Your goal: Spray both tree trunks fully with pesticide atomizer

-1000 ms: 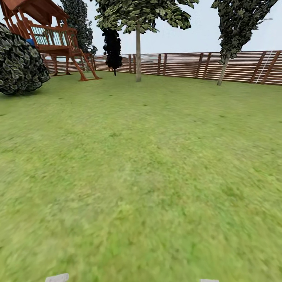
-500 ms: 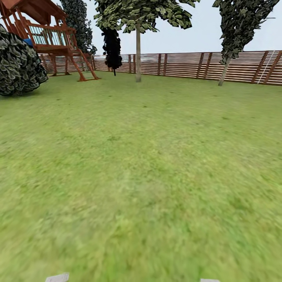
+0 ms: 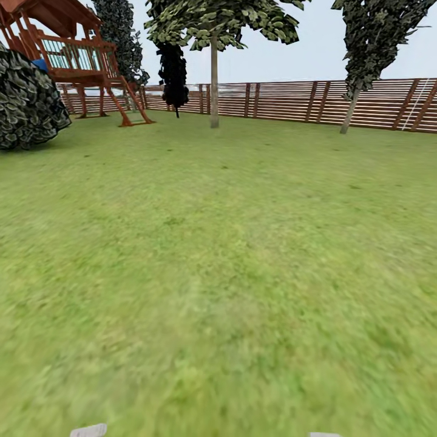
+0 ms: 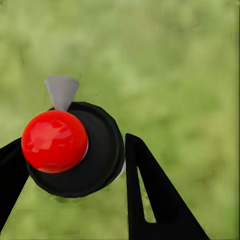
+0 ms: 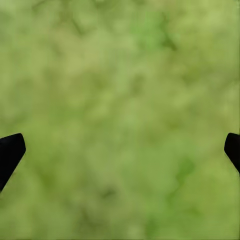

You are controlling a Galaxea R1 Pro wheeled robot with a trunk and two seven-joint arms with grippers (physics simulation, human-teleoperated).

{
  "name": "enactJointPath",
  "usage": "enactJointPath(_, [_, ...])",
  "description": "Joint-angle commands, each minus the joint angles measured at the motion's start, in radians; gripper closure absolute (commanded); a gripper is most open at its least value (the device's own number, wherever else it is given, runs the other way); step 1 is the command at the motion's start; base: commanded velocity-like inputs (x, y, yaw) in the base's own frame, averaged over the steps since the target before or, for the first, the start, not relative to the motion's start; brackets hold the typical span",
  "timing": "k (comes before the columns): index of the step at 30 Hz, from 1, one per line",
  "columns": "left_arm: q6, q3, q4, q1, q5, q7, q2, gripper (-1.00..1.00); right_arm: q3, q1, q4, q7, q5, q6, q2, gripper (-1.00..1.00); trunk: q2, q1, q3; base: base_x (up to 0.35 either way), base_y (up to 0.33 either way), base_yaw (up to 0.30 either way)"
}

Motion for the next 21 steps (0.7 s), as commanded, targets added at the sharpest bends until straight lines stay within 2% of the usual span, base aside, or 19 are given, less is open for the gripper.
enactJointPath(1, [-0.003,0.002,0.001,-0.001,0.007,-0.002,0.000,1.00,0.009,0.000,0.001,-0.002,-0.009,-0.003,0.000,-1.00,0.000,0.000,-0.001,0.337,0.000,0.000])
enactJointPath(21, [-0.003,0.002,0.000,-0.001,0.007,-0.002,0.000,1.00,0.009,0.000,0.001,-0.002,-0.009,-0.003,0.000,-1.00,0.000,0.000,-0.001,0.337,0.000,0.000])
